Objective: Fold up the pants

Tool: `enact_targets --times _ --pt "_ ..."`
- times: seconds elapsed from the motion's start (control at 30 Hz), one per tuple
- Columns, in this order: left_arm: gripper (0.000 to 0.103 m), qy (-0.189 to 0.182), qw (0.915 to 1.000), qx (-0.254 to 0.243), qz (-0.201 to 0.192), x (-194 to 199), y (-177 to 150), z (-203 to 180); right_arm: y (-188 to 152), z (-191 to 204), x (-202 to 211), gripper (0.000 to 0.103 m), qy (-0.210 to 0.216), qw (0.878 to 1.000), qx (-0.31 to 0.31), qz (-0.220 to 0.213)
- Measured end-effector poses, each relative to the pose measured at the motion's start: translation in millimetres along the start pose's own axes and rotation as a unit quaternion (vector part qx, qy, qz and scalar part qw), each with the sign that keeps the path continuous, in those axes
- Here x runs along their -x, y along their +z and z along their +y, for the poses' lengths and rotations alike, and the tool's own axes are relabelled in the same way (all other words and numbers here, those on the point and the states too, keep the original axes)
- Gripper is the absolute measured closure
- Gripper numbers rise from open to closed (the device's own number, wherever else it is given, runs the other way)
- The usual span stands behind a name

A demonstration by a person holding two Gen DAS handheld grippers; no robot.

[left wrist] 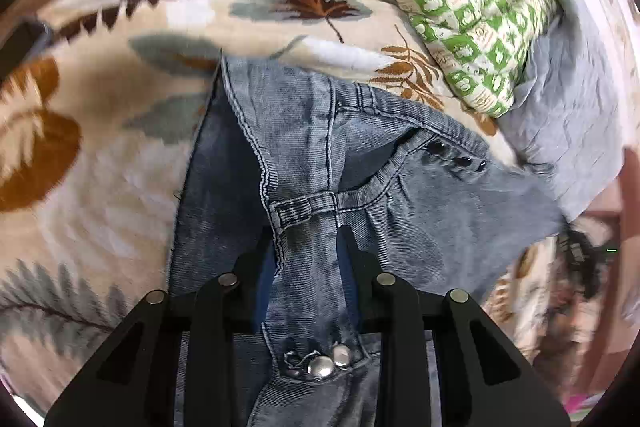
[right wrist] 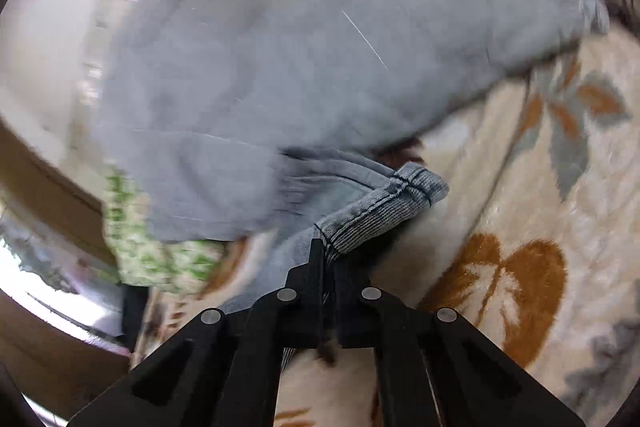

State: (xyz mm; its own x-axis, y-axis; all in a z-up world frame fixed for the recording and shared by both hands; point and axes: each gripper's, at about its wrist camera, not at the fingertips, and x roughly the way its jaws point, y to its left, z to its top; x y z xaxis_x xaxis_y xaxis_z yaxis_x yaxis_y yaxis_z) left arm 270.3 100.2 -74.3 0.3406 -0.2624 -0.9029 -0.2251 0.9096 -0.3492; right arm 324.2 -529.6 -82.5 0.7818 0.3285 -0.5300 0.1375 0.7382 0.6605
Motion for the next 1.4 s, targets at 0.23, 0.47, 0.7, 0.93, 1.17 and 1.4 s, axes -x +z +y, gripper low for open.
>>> enact_targets --times 0.23,0.47,0.7,0.93,1.17,1.4 --pt "0.076 0.044 0.9988 0.005 0.02 -21 -2 7 -39 -42 16 0.097 -0.058 0.997 -0.014 0.038" --pt "0.074 0.046 0.9981 -0.018 0.036 21 -9 14 -52 -64 39 0.08 -0.071 0.996 -0.031 0.045" --pt "0.041 0.009 0.9998 0.018 0.004 41 30 -2 -3 -34 61 0.056 -0.092 0.995 0.035 0.02" --pt "0.041 -0.008 0.998 0.044 0.046 2 68 -33 24 -8 -3 0.045 -0.129 0.984 0.1 0.064" --pt "0.038 0.013 0.996 0.077 0.045 7 98 4 37 -1 -55 0.037 -0.156 0.977 0.123 0.081" --pt "0.037 -0.013 0.9894 0.129 0.065 -14 99 47 40 5 -89 0.032 -0.171 0.969 0.155 0.093"
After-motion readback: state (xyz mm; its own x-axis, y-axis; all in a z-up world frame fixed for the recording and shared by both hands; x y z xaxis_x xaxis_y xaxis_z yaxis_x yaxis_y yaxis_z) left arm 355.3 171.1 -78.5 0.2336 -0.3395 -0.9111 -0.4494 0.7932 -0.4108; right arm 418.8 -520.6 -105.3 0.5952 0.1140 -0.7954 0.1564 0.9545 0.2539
